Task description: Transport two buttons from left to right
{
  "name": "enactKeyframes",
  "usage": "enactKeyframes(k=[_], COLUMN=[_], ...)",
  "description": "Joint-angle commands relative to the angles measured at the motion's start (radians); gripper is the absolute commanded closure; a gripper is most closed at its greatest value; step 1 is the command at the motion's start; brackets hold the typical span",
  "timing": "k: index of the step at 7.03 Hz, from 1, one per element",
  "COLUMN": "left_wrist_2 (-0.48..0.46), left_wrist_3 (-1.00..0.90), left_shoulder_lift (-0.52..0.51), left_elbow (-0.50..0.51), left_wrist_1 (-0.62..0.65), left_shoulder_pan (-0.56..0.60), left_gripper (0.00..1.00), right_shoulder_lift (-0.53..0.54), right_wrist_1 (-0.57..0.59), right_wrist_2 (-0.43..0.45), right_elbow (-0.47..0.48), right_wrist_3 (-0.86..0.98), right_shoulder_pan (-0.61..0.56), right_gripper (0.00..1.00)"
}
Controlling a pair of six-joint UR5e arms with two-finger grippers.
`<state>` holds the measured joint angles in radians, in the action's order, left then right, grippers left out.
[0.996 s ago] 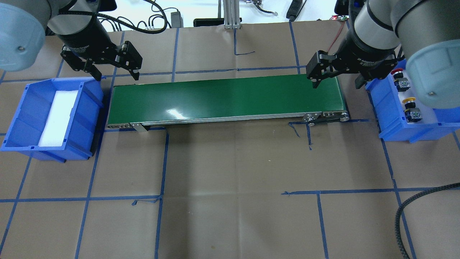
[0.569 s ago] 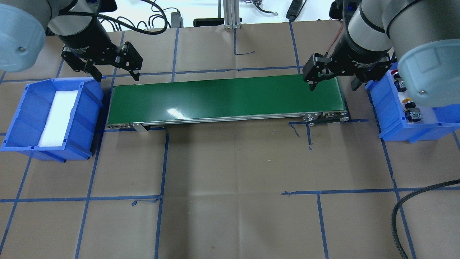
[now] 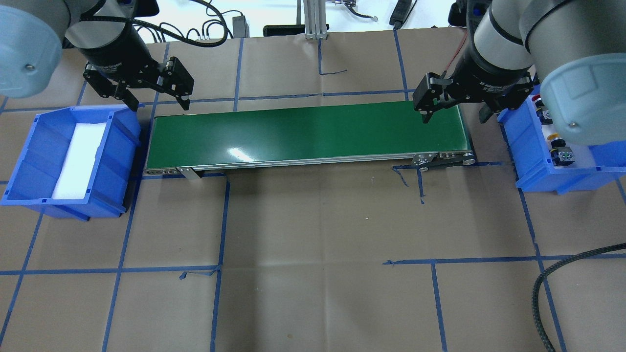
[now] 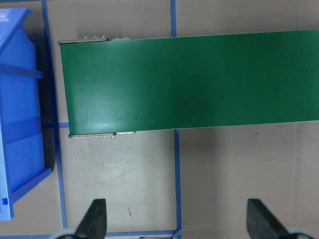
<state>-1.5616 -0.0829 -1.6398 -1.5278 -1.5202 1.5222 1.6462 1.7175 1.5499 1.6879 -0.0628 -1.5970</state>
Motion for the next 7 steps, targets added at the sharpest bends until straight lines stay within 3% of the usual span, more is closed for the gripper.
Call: enactKeyframes(k=[1,7], left_wrist_2=[0.0,0.0], left_wrist_3=[-0.001,0.0], left_shoulder_lift=[0.0,0.0], left_elbow=[0.0,0.002], left_wrist_1=[0.0,0.0], left_shoulder_pan=[0.001,-0.001], left_gripper=[0.0,0.0], right_shoulder_lift=[0.001,0.001], right_wrist_1=[-0.003,-0.006], right_wrist_2=[0.006,0.003], right_elbow=[-0.005,-0.007], right_wrist_3=[0.0,0.0], right_shoulder_pan=[0.002,0.003], right_gripper=[0.0,0.0])
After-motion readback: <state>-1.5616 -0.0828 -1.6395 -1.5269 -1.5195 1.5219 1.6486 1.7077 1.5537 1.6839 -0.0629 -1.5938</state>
